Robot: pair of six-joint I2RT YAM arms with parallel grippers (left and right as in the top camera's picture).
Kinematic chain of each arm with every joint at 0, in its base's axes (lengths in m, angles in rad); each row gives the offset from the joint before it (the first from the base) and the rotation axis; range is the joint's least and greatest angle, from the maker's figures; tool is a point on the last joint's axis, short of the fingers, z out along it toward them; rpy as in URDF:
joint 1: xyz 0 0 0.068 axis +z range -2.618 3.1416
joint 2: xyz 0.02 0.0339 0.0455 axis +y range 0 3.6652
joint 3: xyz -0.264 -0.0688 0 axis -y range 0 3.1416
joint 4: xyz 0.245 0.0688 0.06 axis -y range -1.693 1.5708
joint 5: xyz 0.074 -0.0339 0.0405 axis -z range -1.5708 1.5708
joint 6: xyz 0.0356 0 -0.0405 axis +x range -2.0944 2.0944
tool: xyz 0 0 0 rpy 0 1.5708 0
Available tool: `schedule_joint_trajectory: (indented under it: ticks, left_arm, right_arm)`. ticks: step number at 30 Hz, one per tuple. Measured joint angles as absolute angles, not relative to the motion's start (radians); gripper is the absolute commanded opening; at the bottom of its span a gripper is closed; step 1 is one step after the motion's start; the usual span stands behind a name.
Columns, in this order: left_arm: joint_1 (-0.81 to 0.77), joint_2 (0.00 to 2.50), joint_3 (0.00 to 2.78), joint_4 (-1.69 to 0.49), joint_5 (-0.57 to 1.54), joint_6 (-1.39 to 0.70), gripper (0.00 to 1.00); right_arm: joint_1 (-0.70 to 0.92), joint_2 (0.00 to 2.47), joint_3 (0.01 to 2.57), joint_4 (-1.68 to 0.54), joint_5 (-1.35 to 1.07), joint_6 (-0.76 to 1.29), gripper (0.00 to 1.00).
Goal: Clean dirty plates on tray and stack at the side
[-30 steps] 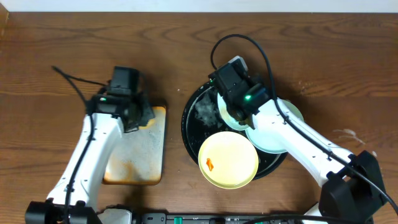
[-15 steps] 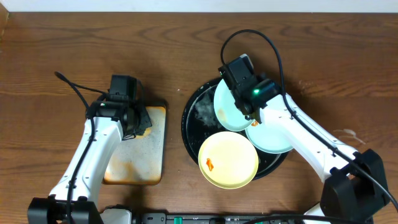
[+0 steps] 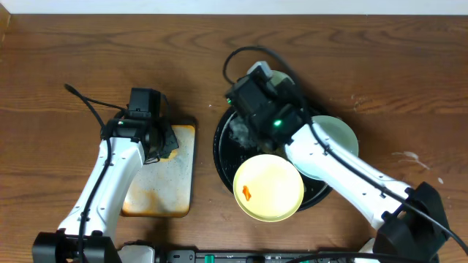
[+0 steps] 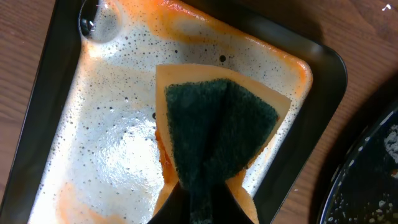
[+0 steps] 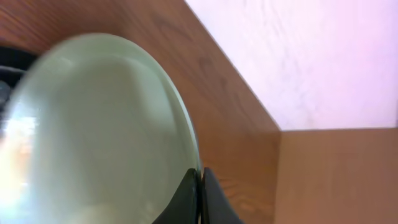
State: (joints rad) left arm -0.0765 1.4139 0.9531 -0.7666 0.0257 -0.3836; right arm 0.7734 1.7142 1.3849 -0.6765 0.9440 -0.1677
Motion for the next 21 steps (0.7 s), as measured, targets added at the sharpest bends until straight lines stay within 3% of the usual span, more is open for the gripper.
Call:
schedule_joint_trajectory:
  ticks: [21]
  left_arm:
    - [-0.076,1.414,0.953,-0.766,0.023,-0.384,0.07]
  right_arm:
    - [0.794,1.714,1.385,-0.633,1.069,-0.255,0.01]
